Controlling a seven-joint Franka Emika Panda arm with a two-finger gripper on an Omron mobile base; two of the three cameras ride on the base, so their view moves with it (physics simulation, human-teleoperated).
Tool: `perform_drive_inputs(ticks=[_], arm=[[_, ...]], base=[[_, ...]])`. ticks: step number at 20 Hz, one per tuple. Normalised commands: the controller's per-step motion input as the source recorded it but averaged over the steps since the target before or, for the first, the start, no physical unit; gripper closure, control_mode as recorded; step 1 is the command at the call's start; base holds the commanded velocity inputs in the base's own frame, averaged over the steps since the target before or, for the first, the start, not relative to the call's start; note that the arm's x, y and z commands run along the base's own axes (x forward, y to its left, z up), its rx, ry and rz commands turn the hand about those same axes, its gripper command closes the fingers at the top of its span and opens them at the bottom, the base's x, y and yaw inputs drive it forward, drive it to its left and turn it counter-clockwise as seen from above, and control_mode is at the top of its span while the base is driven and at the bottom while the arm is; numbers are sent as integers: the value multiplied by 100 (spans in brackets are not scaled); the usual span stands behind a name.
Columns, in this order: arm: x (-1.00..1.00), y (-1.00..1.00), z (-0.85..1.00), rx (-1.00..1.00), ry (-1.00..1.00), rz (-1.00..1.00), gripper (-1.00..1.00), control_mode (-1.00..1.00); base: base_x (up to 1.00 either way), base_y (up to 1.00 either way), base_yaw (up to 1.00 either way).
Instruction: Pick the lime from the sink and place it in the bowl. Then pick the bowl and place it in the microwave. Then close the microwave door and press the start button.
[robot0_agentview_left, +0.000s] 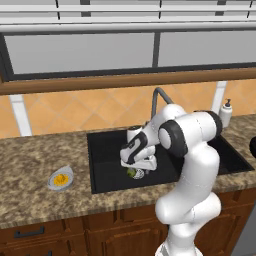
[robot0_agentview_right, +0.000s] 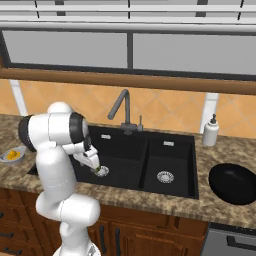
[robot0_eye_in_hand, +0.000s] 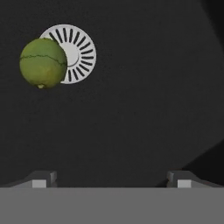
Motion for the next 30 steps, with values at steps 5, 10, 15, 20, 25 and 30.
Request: perform_drive_inputs(ticks=[5, 10, 15, 20, 25, 30], arm=[[34, 0, -23, 0, 0, 0, -100, -100], [29, 0, -30, 0, 0, 0, -100, -100], [35, 0, -29, 0, 0, 0, -100, -100], [44, 13, -26, 0, 0, 0, -100, -100], [28, 2, -29, 0, 0, 0, -100, -100], [10, 0, -33, 0, 0, 0, -100, -100]], base=[[0, 0, 0], [0, 0, 0], [0, 0, 0], [0, 0, 0], [0, 0, 0], [0, 0, 0]])
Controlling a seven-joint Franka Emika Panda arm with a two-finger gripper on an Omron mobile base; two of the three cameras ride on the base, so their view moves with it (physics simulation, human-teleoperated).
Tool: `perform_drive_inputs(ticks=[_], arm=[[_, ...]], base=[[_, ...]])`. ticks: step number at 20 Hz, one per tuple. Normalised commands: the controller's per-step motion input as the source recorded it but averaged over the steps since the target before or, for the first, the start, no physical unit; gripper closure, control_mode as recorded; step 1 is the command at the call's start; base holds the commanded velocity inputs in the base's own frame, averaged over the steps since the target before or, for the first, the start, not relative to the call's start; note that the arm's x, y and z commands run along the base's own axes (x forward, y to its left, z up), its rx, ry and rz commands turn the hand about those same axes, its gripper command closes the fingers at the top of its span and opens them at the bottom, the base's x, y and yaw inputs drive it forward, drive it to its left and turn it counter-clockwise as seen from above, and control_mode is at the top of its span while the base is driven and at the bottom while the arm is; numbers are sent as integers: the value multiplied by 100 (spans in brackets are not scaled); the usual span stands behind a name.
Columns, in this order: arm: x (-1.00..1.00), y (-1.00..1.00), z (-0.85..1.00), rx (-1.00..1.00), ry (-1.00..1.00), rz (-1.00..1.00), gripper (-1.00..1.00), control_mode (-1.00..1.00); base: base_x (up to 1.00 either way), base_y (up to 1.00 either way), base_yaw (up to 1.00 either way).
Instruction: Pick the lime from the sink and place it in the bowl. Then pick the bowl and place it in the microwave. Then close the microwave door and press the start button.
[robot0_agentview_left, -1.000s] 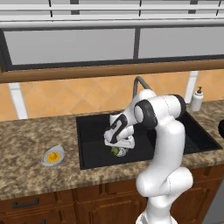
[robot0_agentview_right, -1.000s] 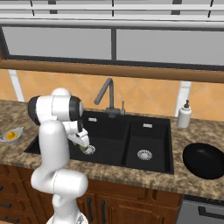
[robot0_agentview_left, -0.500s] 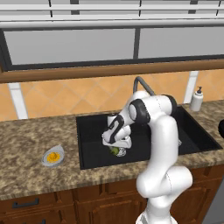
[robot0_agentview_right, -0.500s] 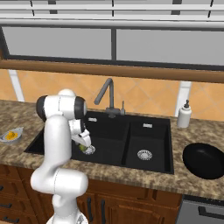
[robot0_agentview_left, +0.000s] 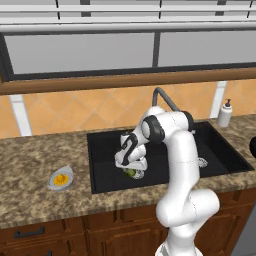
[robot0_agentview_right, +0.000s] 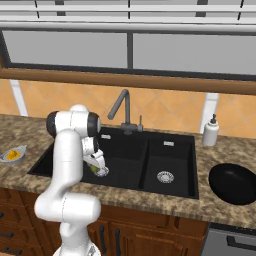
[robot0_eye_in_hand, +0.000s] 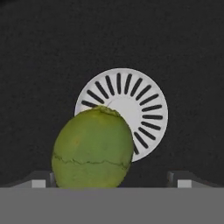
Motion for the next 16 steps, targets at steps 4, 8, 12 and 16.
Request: perform_drive_inputs(ticks=[4, 8, 12, 16], arm=[[22, 0, -30, 0, 0, 0, -100, -100], [6, 0, -31, 0, 0, 0, -100, -100], [0, 0, -40, 0, 0, 0, 100, -100], [-2, 0, -15, 0, -5, 0, 100, -100]], base=[[0, 0, 0], [0, 0, 0], [0, 0, 0], [0, 0, 0]])
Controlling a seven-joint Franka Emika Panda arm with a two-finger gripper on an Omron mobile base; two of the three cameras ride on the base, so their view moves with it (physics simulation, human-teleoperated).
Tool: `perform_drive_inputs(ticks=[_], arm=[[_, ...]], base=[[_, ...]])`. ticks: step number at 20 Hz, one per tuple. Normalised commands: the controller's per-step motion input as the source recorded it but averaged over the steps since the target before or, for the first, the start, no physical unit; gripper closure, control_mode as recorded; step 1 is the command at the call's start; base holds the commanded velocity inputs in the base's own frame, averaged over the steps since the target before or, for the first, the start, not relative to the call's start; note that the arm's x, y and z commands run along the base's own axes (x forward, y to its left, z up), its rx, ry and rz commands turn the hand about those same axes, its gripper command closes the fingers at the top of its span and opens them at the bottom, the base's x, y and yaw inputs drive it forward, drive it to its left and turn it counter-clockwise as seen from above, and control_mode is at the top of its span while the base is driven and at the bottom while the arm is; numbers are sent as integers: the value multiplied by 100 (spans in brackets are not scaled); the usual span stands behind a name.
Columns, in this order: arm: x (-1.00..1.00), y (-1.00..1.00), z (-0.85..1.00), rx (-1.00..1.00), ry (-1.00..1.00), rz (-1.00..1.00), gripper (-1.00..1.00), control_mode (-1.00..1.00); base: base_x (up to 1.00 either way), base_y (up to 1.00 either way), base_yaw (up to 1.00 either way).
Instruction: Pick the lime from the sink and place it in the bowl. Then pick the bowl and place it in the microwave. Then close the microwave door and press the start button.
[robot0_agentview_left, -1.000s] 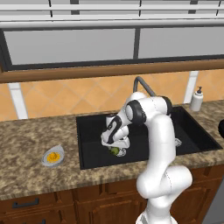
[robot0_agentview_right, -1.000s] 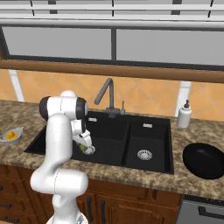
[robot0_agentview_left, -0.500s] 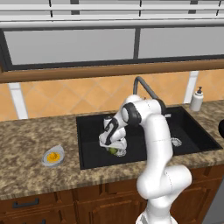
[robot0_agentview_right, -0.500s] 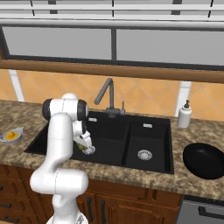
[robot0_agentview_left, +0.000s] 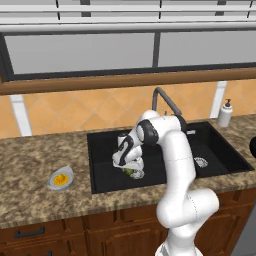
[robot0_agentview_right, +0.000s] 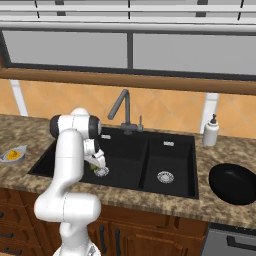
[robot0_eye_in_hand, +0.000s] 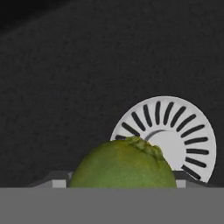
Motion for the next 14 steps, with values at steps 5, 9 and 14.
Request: perform_drive_inputs(ticks=[5, 9, 14], arm=[[-73, -1, 56, 0, -13, 0, 100, -100], [-83, -3, 100, 0, -8, 0, 100, -100], [-48, -15, 100, 0, -5, 0, 100, -100]], base=[[0, 0, 0], [0, 0, 0], [0, 0, 0]])
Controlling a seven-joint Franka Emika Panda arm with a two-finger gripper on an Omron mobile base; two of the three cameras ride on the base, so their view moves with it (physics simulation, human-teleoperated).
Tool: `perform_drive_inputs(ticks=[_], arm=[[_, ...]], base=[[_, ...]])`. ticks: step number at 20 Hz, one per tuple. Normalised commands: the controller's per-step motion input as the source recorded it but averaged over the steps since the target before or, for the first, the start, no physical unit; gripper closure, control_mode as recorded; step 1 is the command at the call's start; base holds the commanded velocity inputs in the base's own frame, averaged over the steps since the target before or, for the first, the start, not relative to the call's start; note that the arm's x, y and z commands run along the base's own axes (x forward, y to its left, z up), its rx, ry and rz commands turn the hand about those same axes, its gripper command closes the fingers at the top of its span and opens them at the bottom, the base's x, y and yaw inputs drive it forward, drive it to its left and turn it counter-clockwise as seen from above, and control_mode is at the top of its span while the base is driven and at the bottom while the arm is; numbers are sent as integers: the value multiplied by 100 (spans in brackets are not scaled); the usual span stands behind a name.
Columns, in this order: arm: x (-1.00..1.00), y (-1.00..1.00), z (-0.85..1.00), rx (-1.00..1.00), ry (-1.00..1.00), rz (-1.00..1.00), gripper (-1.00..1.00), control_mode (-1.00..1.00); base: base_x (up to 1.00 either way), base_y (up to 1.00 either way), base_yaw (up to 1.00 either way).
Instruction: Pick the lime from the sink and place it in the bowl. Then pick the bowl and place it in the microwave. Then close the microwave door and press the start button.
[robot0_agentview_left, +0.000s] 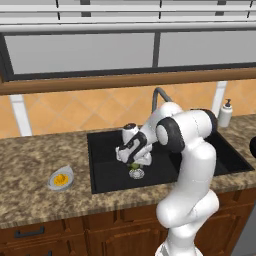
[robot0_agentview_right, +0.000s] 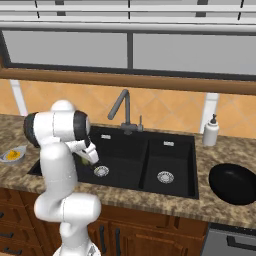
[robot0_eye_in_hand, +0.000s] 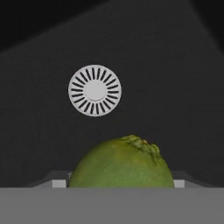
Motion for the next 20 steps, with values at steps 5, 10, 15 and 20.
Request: perform_drive_inputs(ticks=[5, 10, 15, 20], arm=[[-44, -31, 100, 0, -4, 0, 100, -100], [-87, -35, 100, 7, -1, 0, 100, -100], [-100, -65, 44, 19, -2, 0, 100, -100], [-100, -98, 11, 23, -11, 0, 100, -100]], base=[[0, 0, 0], [0, 0, 0], [0, 0, 0], [0, 0, 0]])
